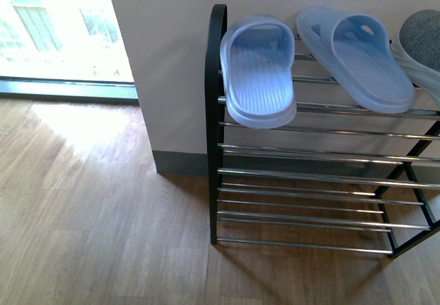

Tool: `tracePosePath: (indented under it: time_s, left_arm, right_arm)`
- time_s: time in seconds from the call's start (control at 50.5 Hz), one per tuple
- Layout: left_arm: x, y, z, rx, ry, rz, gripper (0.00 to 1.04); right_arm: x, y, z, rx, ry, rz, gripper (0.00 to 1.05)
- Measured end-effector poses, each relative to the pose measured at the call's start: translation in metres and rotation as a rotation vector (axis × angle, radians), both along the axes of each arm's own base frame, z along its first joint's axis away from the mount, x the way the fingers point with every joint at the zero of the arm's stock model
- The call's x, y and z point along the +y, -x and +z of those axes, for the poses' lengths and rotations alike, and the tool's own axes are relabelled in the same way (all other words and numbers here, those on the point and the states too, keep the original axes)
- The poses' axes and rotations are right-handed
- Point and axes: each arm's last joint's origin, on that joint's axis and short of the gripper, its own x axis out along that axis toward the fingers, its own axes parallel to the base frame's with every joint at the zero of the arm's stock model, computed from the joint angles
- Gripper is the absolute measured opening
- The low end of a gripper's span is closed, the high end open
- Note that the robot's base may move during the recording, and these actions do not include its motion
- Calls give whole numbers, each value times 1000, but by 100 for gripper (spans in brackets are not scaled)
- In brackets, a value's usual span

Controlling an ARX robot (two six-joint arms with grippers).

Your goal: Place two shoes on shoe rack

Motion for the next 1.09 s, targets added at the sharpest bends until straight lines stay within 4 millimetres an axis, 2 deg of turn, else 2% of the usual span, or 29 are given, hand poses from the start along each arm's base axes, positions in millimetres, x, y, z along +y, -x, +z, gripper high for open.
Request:
tracePosePath:
  time_s: [0.476,0.773,1.09]
  left_arm:
    - [4,28,-27,-6,-1,18,1]
    - [4,36,-38,-16,-1,18,1]
    - [4,43,-38,-23,-2,17,1]
  right_arm:
    - [0,0,0,0,0,0,95]
    - [0,0,0,0,0,0,95]
    - [0,0,0,0,-1,0,95]
